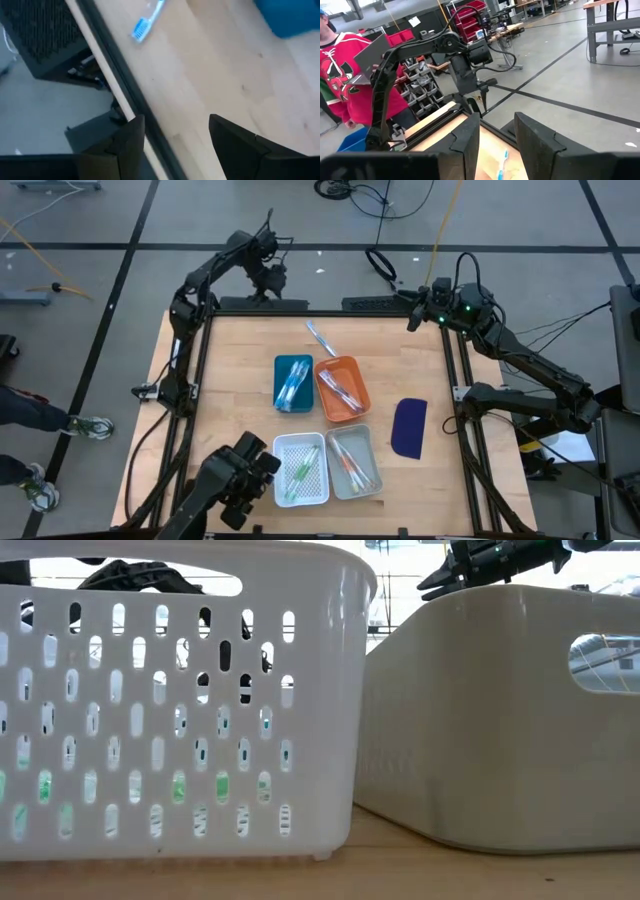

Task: Pick & Place Toothbrushes
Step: Adjust the blue toothbrush on the blue bin

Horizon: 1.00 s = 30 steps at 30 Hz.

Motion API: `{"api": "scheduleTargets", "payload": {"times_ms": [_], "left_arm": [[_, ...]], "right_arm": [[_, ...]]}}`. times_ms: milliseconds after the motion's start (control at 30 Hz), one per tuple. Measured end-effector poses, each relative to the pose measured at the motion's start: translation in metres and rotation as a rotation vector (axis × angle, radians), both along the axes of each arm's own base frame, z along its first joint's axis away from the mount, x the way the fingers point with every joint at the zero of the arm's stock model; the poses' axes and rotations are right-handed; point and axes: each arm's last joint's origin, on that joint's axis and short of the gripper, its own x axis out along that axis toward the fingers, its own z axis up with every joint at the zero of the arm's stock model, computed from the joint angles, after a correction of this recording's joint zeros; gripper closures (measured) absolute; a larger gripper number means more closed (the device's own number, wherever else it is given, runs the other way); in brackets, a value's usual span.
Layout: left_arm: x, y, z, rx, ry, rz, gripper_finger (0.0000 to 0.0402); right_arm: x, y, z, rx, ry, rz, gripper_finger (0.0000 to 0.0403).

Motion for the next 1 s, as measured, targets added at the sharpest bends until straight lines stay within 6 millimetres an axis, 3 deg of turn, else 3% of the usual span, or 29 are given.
{"api": "scheduleTargets", "payload": {"times_ms": [200, 333, 633, 1000], "left_arm": [[-0.002, 0.012, -0.006, 0.023, -0.161, -0.082, 0.0179], [0.006, 0.012, -0.020, 0.031, -0.114, -0.131, 0.0179], [0.007, 0.003, -0.020, -0.034, -0.134, -0.181, 0.0179], [0.050, -0.026, -0.021, -0.024, -0.077, -0.226, 0.0179]], "right_arm": [[0.000, 0.000, 0.000, 0.006, -0.004, -0.002, 0.0287], [0.000, 0.000, 0.000, 0.006, -0.003, -0.001, 0.0287], [0.000, 0.000, 0.000, 0.007, -0.004, -0.004, 0.0287], [0.000, 0.000, 0.000, 0.008, -0.003, -0.004, 0.0287]]}}
